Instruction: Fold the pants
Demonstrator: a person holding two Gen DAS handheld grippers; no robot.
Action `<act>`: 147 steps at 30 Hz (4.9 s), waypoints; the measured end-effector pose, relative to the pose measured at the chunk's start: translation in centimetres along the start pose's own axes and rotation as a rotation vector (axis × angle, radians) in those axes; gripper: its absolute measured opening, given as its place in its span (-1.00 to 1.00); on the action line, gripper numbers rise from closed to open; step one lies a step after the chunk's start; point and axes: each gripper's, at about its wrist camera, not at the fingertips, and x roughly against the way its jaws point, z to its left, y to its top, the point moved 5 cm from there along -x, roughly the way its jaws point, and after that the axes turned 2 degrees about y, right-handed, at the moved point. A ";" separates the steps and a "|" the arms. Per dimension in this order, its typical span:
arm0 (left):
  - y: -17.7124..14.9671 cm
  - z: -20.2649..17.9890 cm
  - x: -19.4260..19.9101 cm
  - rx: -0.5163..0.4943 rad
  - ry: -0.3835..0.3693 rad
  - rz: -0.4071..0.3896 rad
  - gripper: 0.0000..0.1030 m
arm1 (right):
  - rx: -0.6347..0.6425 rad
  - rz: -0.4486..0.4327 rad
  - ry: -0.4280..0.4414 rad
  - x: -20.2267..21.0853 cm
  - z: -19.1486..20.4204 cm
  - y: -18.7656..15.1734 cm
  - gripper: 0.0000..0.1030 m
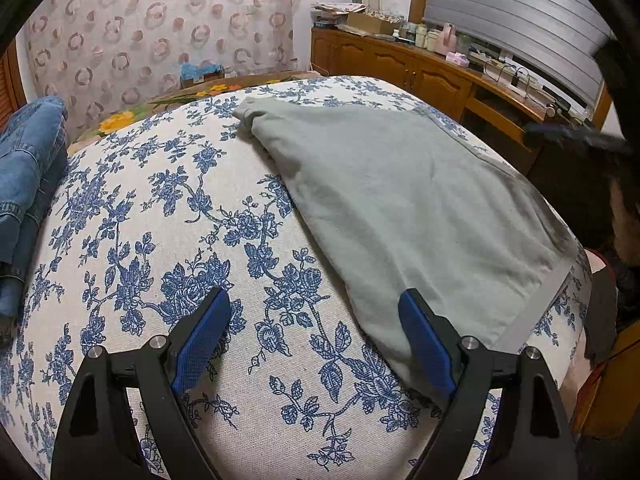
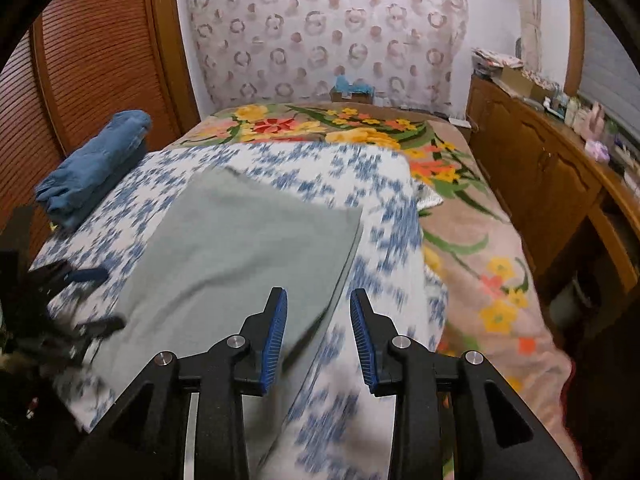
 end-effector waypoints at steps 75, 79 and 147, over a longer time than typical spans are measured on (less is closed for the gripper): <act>-4.6 -4.1 5.3 -0.054 -0.162 -0.078 -0.69 | -0.108 0.002 0.093 2.8 4.9 -8.1 -0.85; -4.8 -4.1 5.1 -0.053 -0.161 -0.067 -0.69 | -0.112 0.023 0.080 2.3 5.2 -8.5 -0.85; 6.9 3.7 18.7 -0.036 -0.001 -0.388 -0.92 | 0.140 -0.229 0.204 9.9 10.6 5.6 -0.85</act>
